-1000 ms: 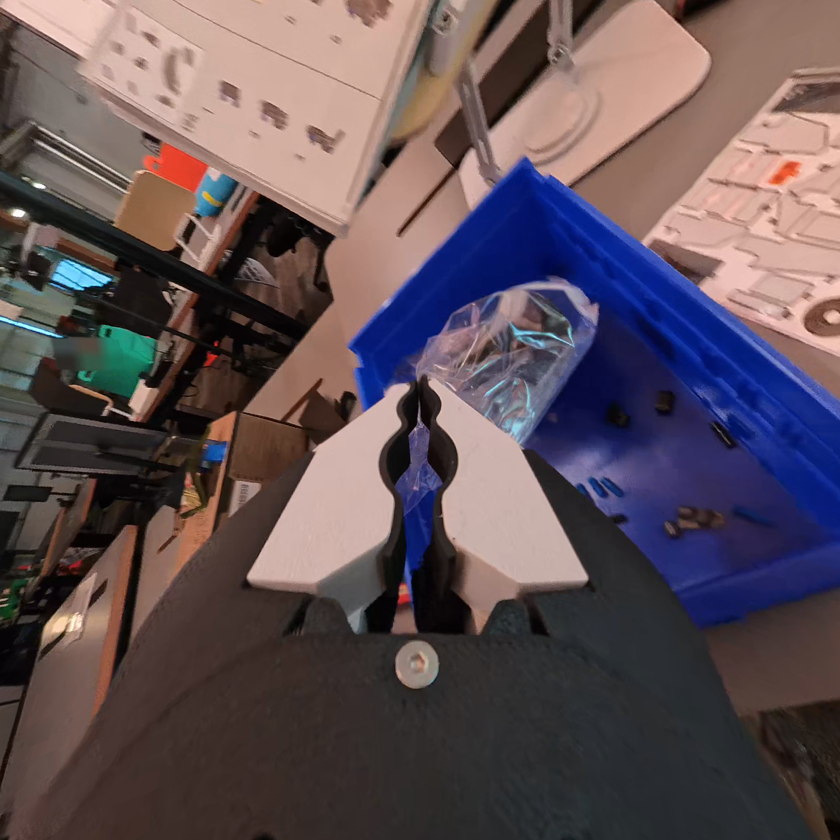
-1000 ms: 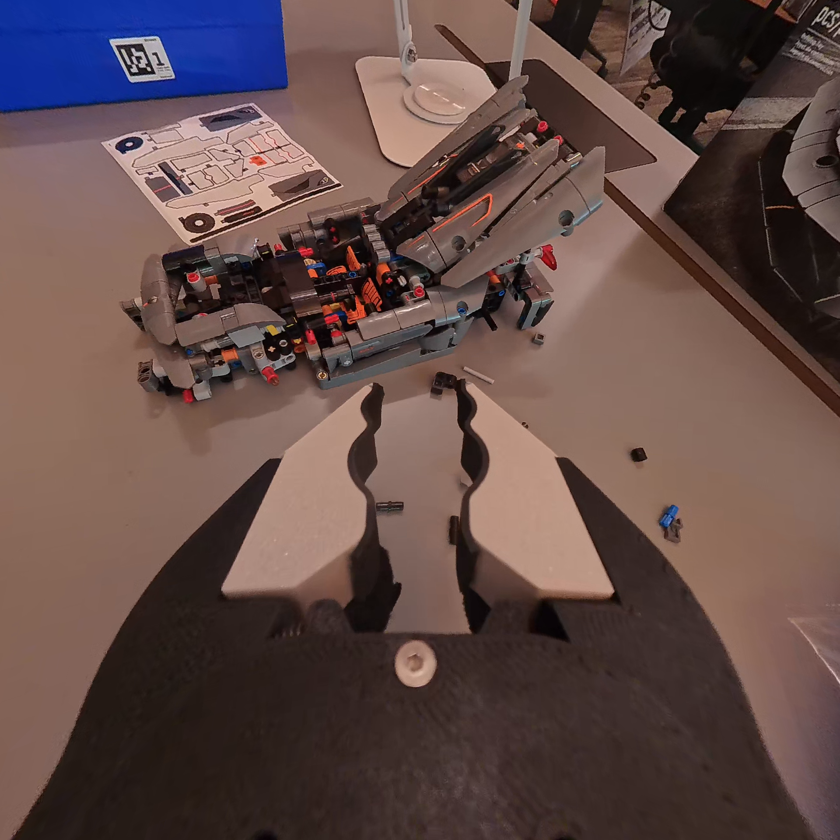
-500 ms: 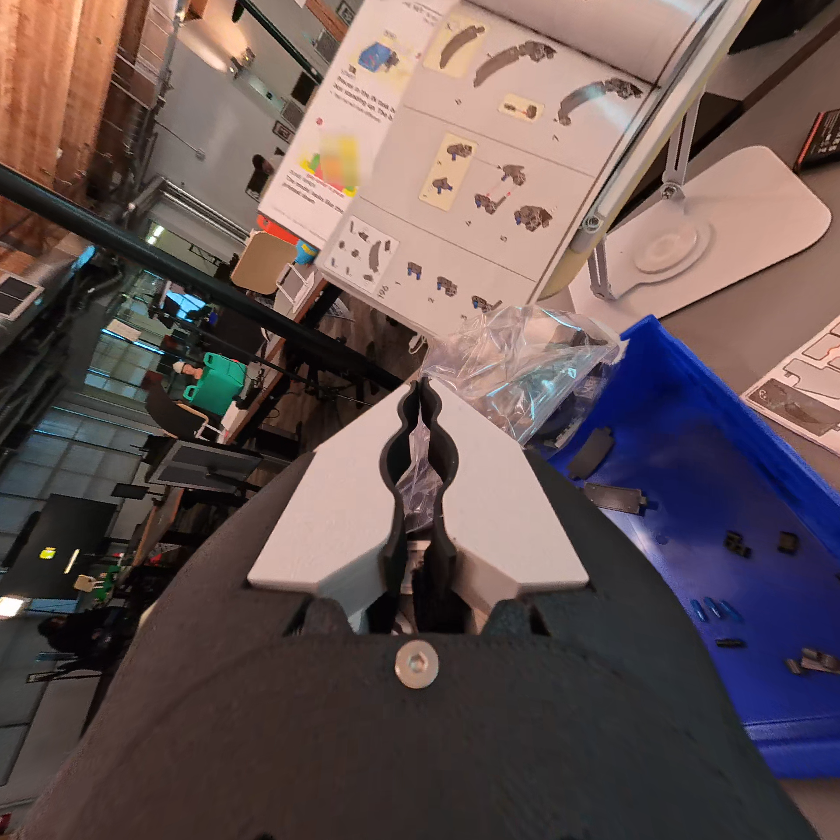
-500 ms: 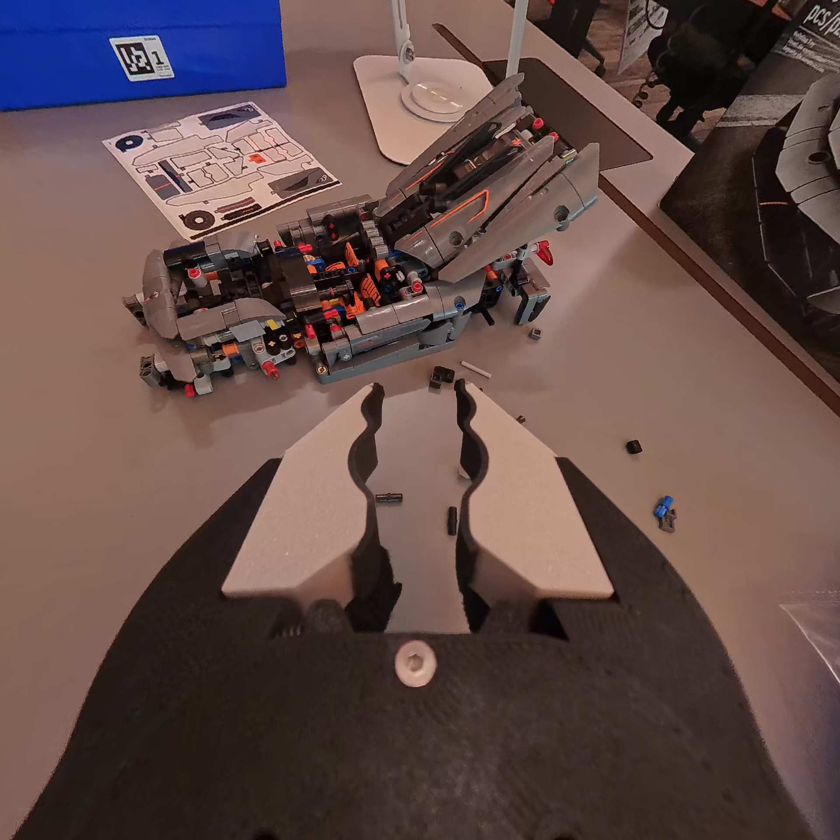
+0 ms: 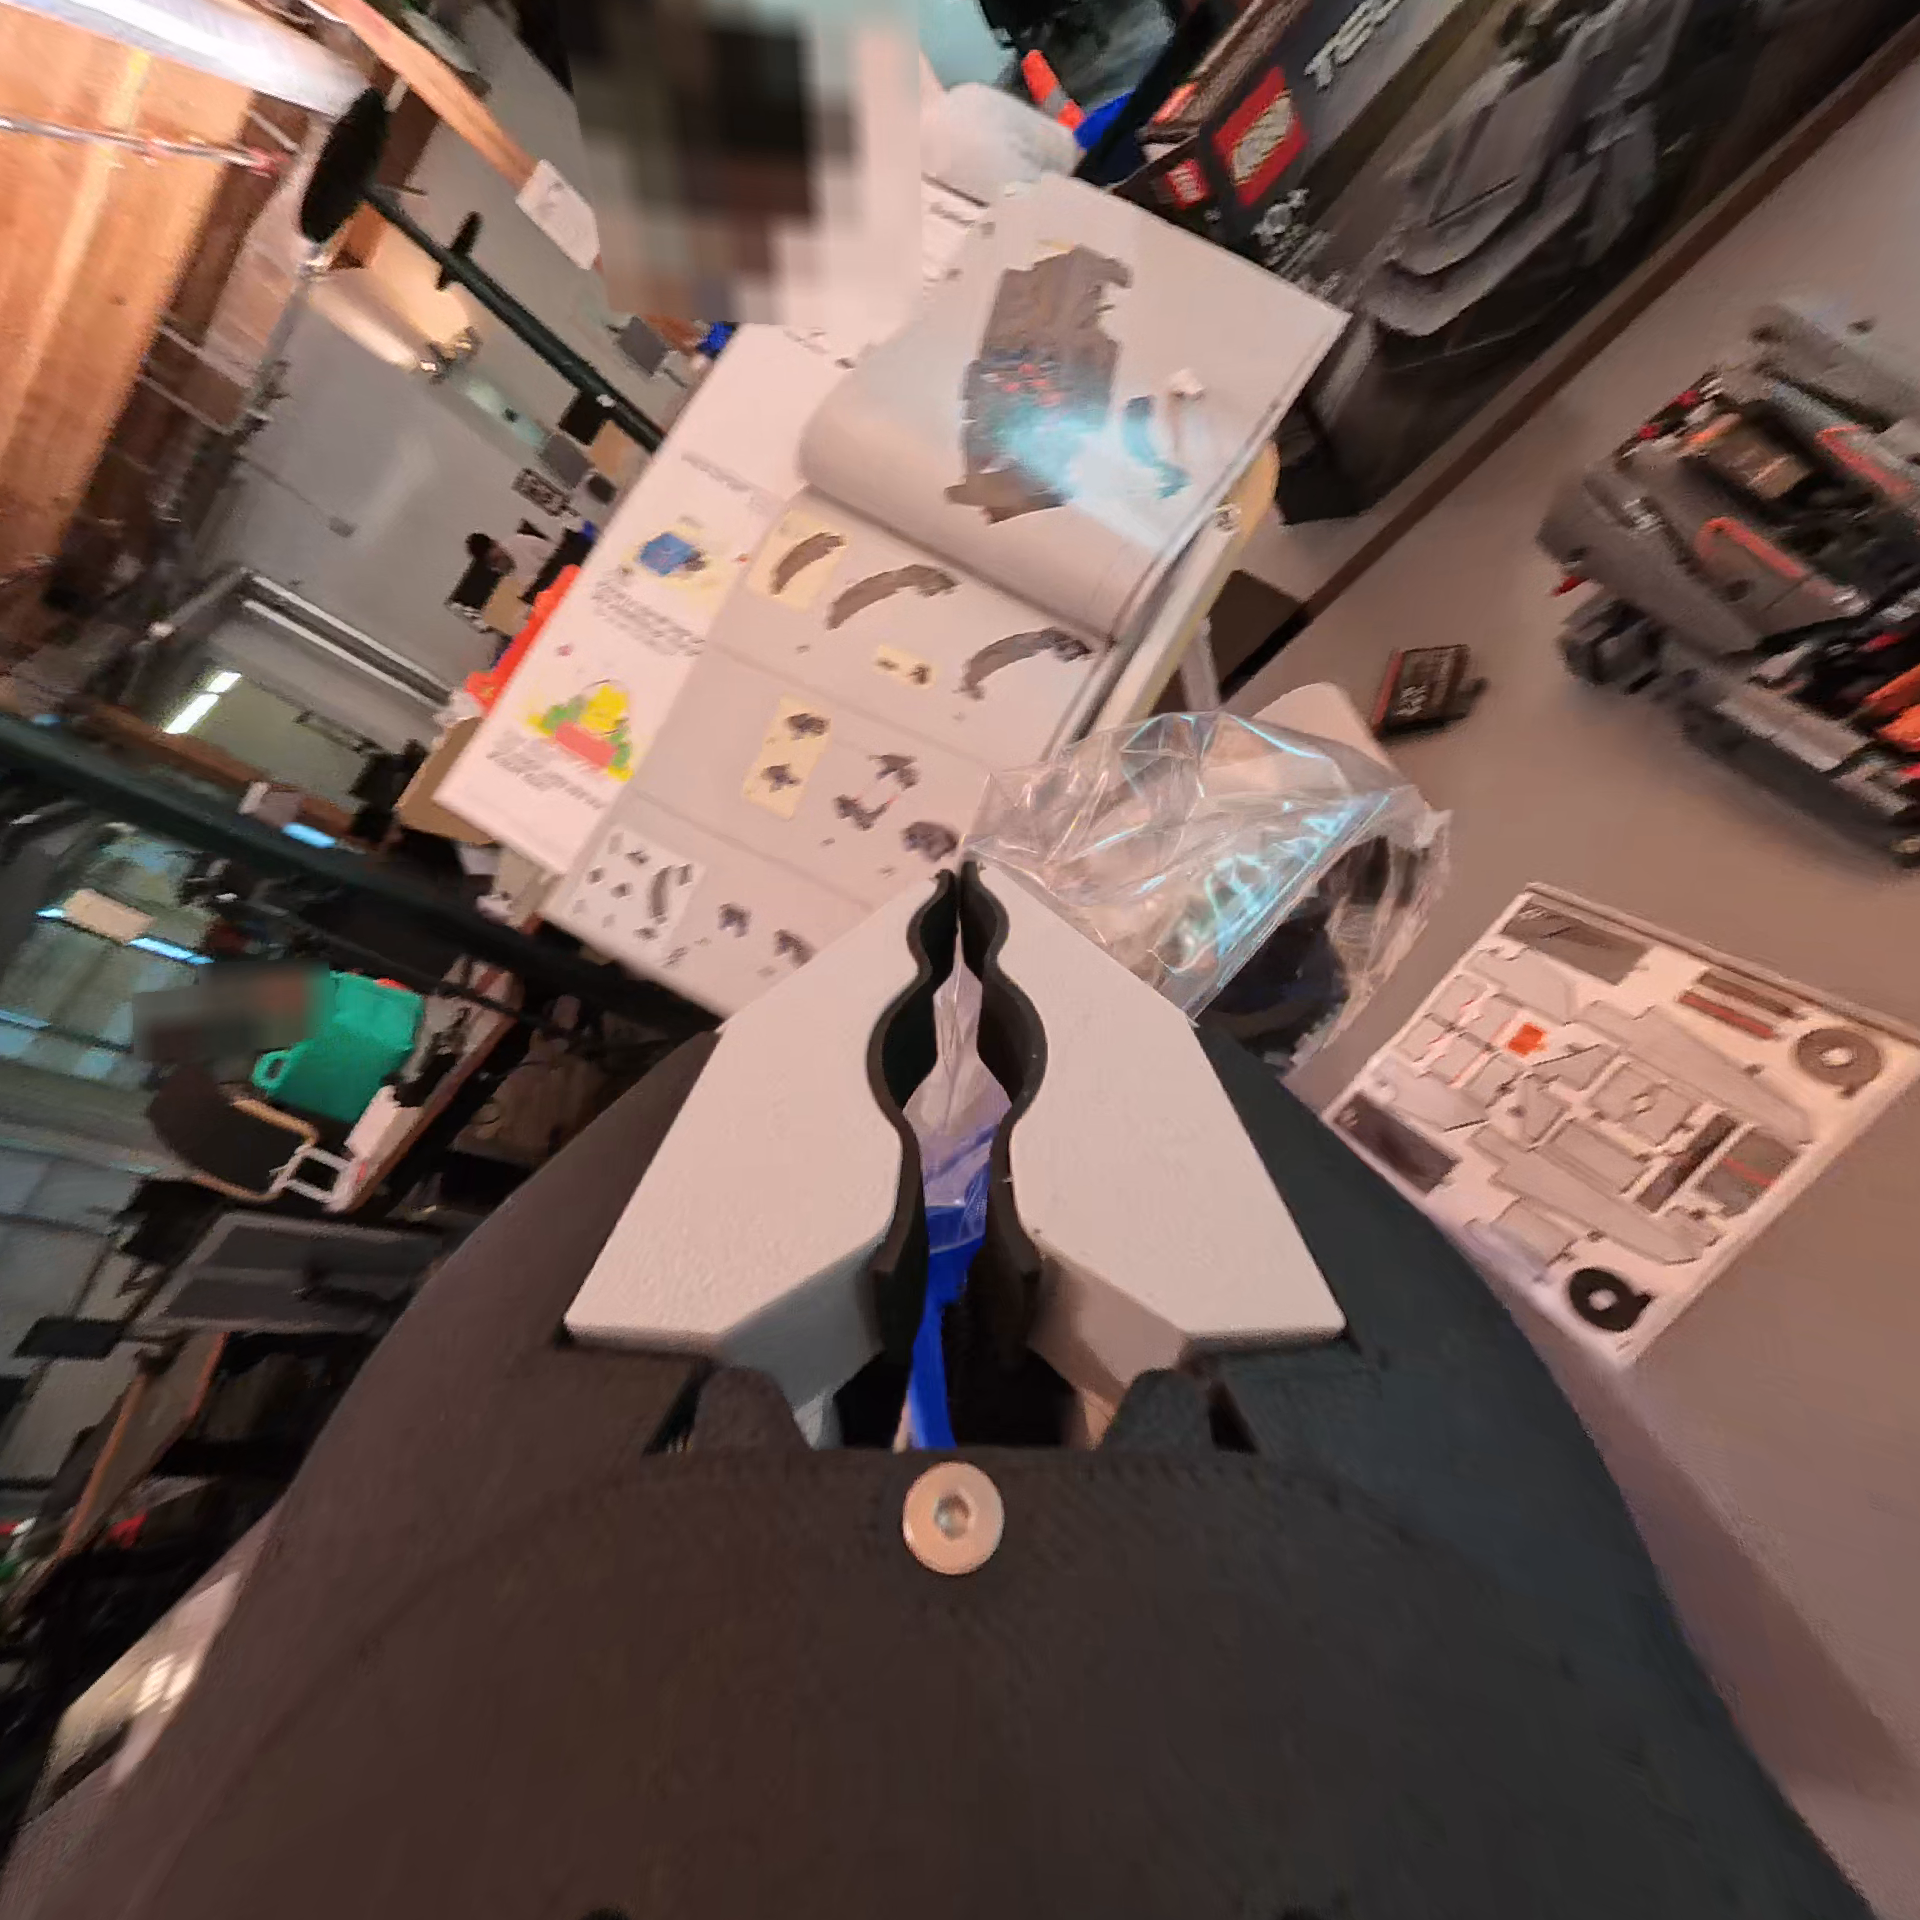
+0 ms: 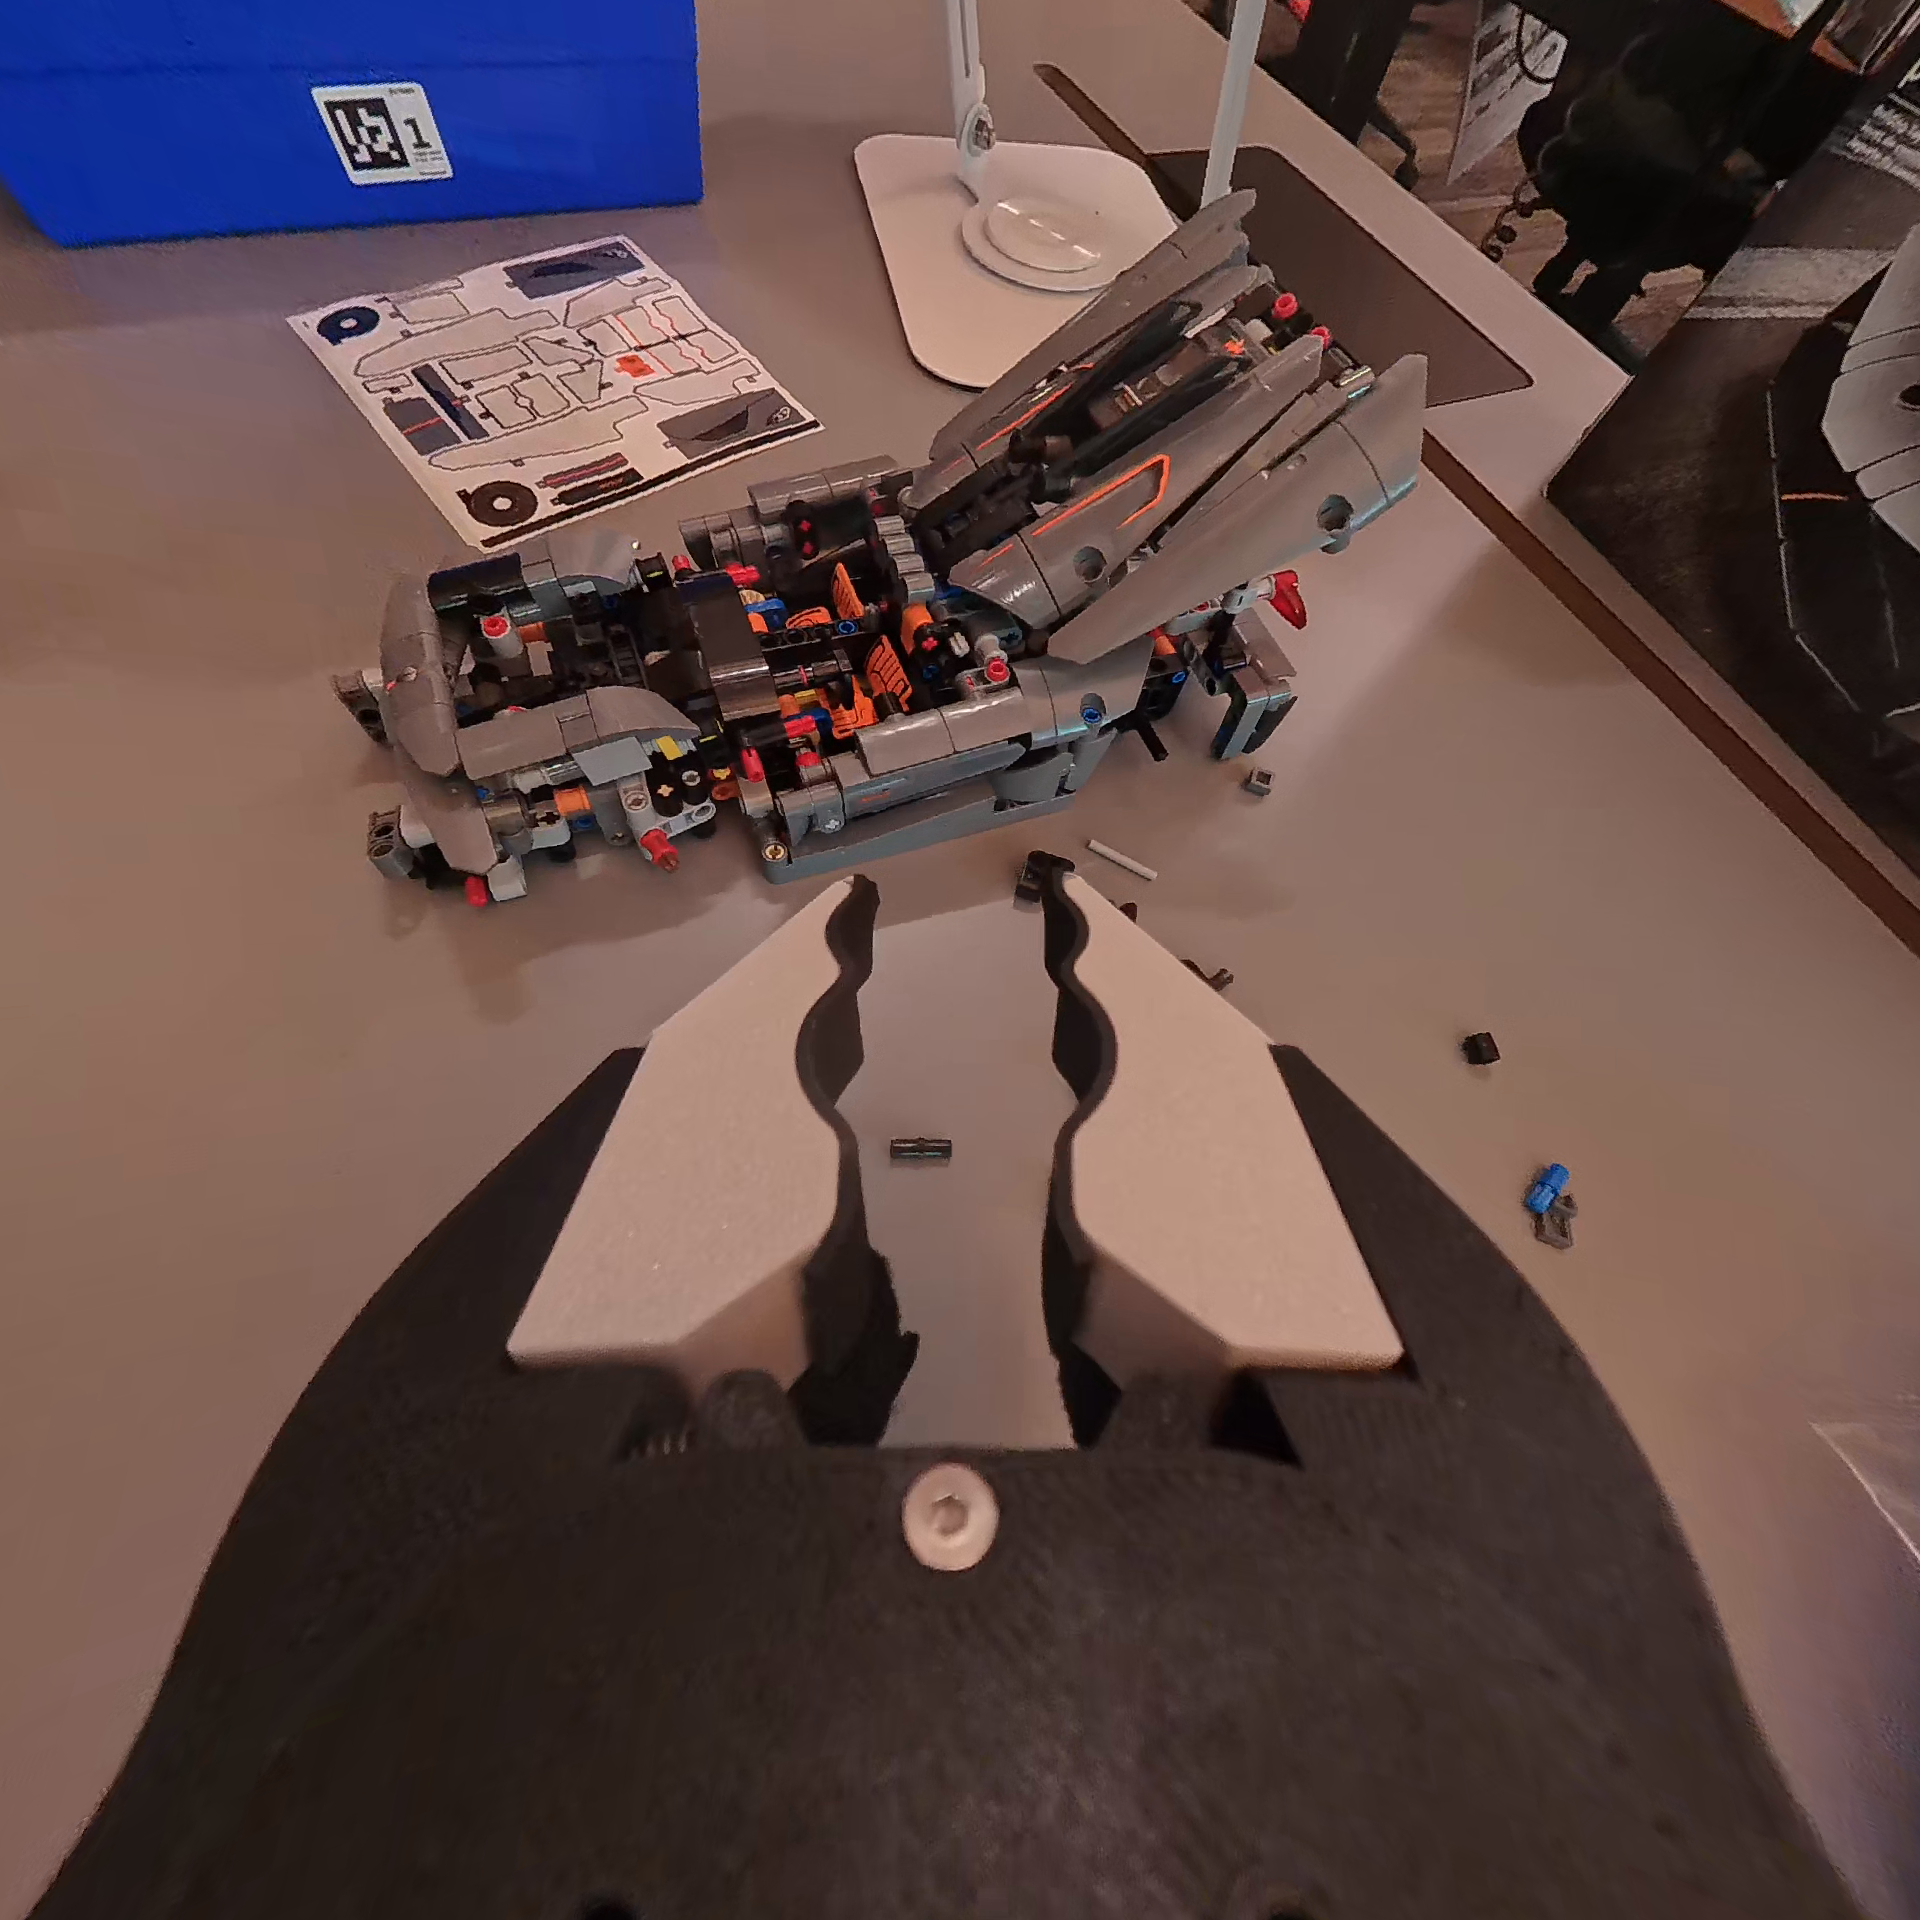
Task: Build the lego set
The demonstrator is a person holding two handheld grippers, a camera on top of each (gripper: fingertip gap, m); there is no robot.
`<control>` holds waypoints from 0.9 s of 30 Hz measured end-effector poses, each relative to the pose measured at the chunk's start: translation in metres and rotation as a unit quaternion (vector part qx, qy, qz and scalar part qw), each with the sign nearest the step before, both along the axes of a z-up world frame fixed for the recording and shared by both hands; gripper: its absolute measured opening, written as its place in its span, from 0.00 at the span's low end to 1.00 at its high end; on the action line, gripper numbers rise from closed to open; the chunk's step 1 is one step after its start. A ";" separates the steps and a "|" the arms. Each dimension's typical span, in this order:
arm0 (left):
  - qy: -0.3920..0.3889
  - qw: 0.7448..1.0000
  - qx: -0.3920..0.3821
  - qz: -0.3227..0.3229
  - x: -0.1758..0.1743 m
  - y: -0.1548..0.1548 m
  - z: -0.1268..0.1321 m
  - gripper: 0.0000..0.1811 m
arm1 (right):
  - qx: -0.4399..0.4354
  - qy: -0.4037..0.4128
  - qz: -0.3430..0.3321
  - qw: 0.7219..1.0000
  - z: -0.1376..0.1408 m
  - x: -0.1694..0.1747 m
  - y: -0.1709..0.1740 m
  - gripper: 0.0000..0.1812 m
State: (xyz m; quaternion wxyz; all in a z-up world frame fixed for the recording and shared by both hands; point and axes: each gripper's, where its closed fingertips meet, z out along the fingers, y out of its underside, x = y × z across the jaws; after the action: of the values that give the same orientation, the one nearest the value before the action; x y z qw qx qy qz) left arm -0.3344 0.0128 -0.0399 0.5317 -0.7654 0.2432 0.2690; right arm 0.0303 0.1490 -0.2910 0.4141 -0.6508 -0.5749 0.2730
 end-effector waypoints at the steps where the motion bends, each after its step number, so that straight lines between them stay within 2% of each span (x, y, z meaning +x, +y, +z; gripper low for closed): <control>1: -0.013 1.000 -0.009 -0.011 0.009 0.010 -0.010 0.00 | 0.000 0.000 0.001 1.000 0.000 0.000 -0.001 0.17; 5: -0.072 0.995 -0.050 -0.039 0.036 0.050 -0.043 0.00 | -0.007 0.007 0.002 1.000 -0.001 0.001 0.001 0.17; 8: -0.087 0.994 -0.052 -0.044 0.049 0.077 -0.055 0.00 | -0.014 0.010 0.000 1.000 -0.003 0.002 0.004 0.17; 11: -0.068 0.997 -0.042 -0.023 0.051 0.099 -0.069 0.00 | -0.014 0.014 -0.002 1.000 -0.001 0.003 0.005 0.17; 14: -0.060 0.997 -0.041 -0.015 0.058 0.108 -0.099 0.00 | -0.014 0.024 -0.006 1.000 0.003 0.006 0.007 0.17; 19: -0.061 0.993 -0.100 -0.001 0.061 0.091 -0.172 0.00 | -0.021 0.034 -0.013 0.999 0.007 0.011 0.010 0.17; 22: -0.105 0.974 -0.199 -0.003 0.066 0.064 -0.213 0.22 | -0.022 0.033 -0.013 0.999 0.006 0.010 0.010 0.17; 24: -0.131 0.962 -0.239 -0.030 0.076 0.041 -0.222 0.36 | -0.023 0.033 -0.011 0.999 0.006 0.010 0.008 0.17; 25: -0.139 0.956 -0.258 -0.031 0.076 0.028 -0.222 0.39 | -0.024 0.032 -0.010 0.999 0.005 0.009 0.008 0.17; 27: -0.138 0.963 -0.229 -0.041 0.071 0.010 -0.200 0.41 | -0.026 0.027 -0.010 0.999 0.002 0.010 0.007 0.17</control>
State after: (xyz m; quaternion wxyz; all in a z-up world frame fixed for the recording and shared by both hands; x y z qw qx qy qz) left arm -0.2629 0.0225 -0.2404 0.3815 -0.8857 0.2536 0.0759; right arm 0.0399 0.1561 -0.2892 0.4149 -0.6593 -0.5499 0.3014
